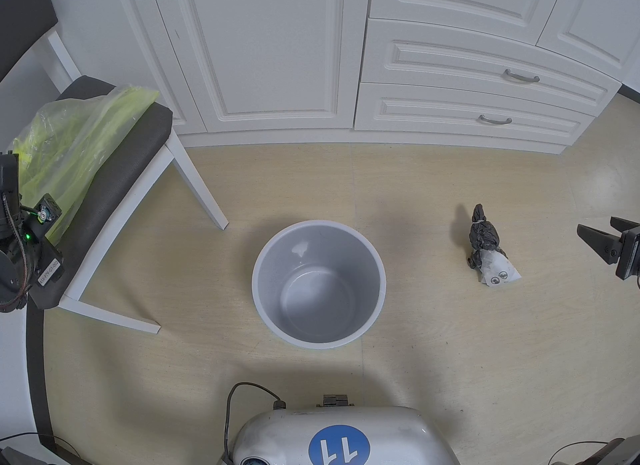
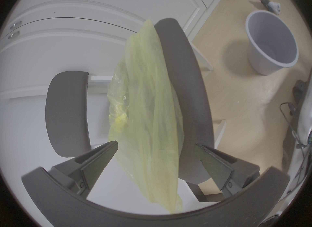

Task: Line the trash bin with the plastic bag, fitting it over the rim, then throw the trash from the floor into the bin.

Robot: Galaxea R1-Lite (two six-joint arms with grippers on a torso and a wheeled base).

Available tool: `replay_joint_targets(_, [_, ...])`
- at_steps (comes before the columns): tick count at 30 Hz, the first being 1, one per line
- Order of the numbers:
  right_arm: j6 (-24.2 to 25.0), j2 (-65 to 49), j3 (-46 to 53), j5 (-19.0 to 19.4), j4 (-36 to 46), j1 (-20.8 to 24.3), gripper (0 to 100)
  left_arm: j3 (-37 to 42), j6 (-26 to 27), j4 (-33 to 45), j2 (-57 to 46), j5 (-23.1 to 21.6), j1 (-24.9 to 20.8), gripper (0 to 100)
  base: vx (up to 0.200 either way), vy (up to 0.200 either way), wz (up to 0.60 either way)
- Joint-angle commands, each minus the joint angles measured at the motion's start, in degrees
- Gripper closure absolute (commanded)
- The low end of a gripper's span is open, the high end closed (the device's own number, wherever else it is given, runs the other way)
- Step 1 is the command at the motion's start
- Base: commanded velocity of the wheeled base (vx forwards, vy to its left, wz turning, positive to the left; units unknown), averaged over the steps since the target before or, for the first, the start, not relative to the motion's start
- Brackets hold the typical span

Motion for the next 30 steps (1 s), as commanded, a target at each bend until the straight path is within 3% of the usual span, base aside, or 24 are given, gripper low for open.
replay_joint_targets(1, [-0.03, 0.83, -0.12, 0.02, -0.59, 0.00, 0, 1.71, 1.61, -2.06, 0.93, 0.33, 2.66, 0, 0.000, 0.000, 0.00])
replay_joint_targets(14, [-0.03, 3.74, 0.41, 0.02, -4.90, -1.58, 0, 2.85, 11.01, -13.84, 2.24, 0.24, 8.81, 0, 0.000, 0.000, 0.00])
replay_joint_targets(30, [-0.03, 3.21, 0.50, 0.28, -4.98, -1.58, 0, 4.61, 11.89, -18.59, 4.79, 0.24, 8.90, 0, 0.000, 0.000, 0.00])
